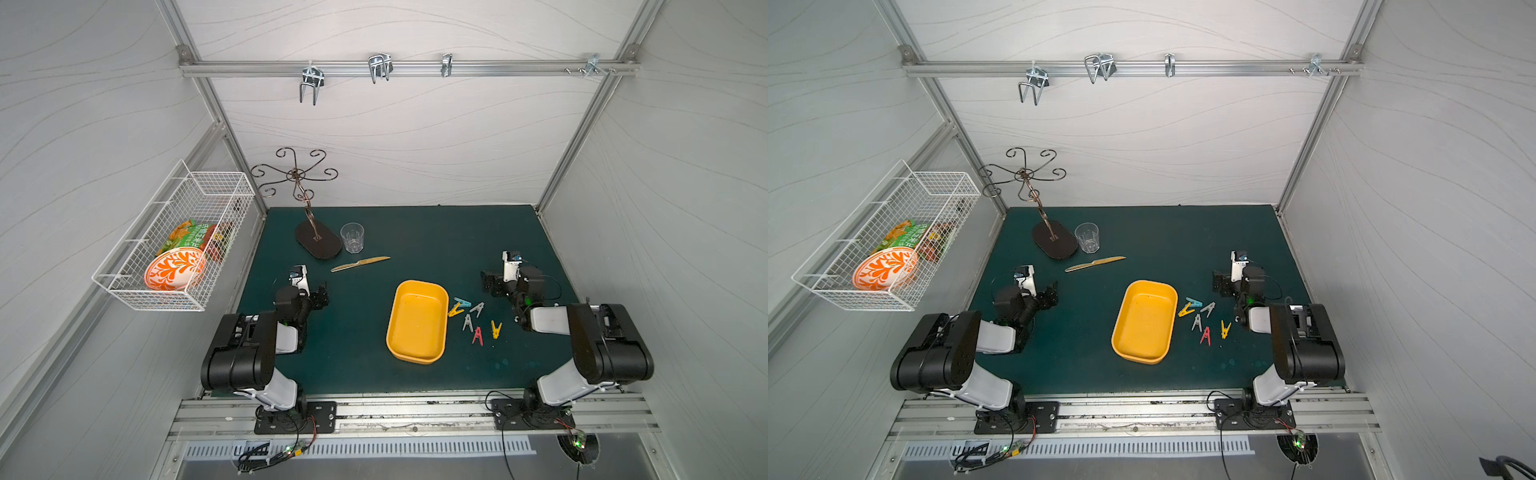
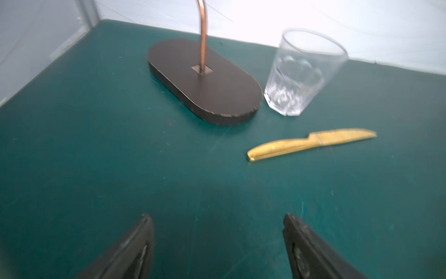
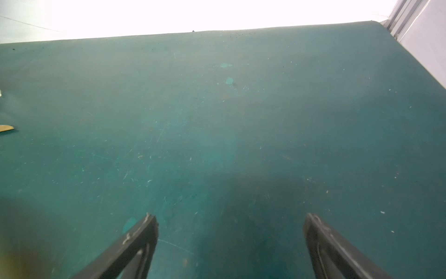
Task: Take the clothespins out of the storage box
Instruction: Reset both arms
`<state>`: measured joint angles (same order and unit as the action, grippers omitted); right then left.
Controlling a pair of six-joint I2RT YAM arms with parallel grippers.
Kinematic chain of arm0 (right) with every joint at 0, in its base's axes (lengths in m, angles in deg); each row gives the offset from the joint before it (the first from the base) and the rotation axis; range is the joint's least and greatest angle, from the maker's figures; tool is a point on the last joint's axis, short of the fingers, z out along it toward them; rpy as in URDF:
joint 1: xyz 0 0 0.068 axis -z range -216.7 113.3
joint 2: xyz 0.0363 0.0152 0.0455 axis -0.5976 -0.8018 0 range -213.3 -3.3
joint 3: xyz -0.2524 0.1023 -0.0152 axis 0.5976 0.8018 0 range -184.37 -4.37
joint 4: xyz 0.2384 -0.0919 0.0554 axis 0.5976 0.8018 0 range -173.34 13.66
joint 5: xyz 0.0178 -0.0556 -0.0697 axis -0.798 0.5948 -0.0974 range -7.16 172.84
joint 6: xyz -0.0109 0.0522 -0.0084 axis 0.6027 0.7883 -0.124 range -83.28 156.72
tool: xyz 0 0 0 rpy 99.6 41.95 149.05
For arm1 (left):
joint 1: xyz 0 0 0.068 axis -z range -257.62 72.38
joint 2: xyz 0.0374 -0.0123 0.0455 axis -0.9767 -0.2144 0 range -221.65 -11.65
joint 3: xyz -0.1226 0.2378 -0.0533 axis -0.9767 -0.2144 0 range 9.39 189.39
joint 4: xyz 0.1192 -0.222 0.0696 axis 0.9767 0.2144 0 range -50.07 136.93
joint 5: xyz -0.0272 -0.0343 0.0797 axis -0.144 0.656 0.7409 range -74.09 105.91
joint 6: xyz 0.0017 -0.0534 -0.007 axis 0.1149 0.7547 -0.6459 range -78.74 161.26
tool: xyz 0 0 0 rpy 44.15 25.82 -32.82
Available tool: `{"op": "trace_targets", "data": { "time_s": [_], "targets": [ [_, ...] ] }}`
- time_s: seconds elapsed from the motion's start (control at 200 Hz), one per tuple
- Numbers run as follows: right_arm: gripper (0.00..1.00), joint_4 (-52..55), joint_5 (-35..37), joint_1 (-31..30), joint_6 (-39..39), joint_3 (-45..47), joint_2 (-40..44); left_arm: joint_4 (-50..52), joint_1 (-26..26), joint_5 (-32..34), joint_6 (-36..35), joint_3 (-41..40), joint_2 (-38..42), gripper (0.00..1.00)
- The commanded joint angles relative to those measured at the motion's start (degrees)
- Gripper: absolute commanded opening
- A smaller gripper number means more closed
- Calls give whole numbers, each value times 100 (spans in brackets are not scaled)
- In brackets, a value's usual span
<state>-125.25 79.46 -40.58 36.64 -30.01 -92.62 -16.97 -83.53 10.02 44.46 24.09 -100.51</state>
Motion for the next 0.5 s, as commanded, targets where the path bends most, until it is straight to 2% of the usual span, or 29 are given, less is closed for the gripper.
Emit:
{"op": "trace_targets", "data": {
  "time_s": [0.0, 0.23, 0.34, 0.495],
  "targets": [
    [99, -151, 193, -62, -80, -63, -39, -224, -11, 546, 237, 270, 107, 99],
    [99, -151, 193, -65, -80, -56, -51, -135, -15, 480, 210, 379, 57, 99],
    [99, -143, 190, -69, -80, -70, -51, 441, -11, 358, 156, 674, 20, 99],
    [99, -138, 186, -65, -79, -65, -51, 949, 412, 1076, -117, 966, -4, 99]
  ]
}}
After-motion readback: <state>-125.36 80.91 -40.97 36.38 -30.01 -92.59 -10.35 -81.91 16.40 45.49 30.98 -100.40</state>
